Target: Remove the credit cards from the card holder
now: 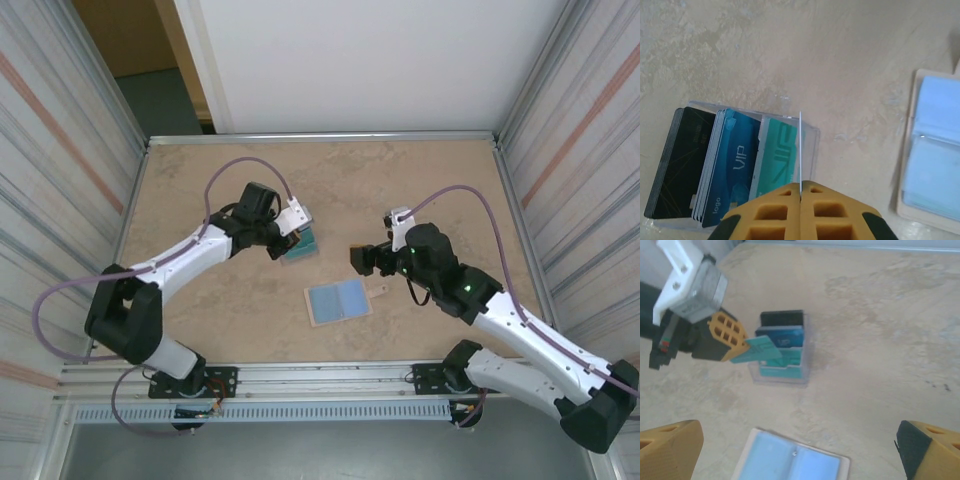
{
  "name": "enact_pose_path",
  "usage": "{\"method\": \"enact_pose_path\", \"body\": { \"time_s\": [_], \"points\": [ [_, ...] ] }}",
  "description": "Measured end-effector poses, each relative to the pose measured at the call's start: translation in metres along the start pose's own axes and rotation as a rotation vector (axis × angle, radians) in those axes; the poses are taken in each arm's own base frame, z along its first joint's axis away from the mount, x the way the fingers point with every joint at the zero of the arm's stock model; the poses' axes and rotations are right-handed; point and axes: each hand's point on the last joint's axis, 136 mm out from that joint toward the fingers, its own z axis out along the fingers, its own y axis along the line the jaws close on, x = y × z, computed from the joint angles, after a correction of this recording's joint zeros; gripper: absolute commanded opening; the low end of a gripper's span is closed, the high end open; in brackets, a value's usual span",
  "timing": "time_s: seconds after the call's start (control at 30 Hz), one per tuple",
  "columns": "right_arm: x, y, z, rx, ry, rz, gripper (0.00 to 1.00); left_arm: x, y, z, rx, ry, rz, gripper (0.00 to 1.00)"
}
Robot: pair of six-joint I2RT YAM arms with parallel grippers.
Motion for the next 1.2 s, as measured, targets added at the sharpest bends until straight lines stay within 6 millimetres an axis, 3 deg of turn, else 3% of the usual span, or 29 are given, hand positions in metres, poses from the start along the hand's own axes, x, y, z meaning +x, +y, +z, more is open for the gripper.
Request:
{"method": "enact_pose_path", "body": {
  "time_s": [0.27,1.03,1.2],
  "points": [
    [-0.013,-0.017,-0.011,0.05,-0.062,0.083,0.99,0.0,0.018,0.014,0.0,0.006,0.045,0.0],
    [-0.007,-0.028,-0.009,0.07,-0.051,0.132,0.99,0.013,0.015,0.034,0.059,0.033,0.084,0.0],
    [-0.007,-0.029,-0.008,0.071,-0.049,0.136,0.99,0.015,0.015,0.038,0.065,0.04,0.082,0.08]
  ]
}}
